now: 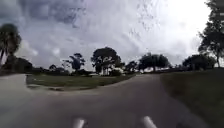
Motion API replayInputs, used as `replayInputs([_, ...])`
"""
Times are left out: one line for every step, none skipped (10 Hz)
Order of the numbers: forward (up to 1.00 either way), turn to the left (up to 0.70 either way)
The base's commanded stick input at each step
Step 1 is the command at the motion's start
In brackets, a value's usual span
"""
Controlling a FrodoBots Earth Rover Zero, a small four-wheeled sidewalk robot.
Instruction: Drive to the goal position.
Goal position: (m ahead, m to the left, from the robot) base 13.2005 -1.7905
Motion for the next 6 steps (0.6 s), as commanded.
replayInputs([0.69, 0.03])
replayInputs([0.69, 0.03])
replayInputs([0.69, 0.02])
replayInputs([0.69, -0.15])
replayInputs([0.69, -0.34])
replayInputs([0.69, -0.31])
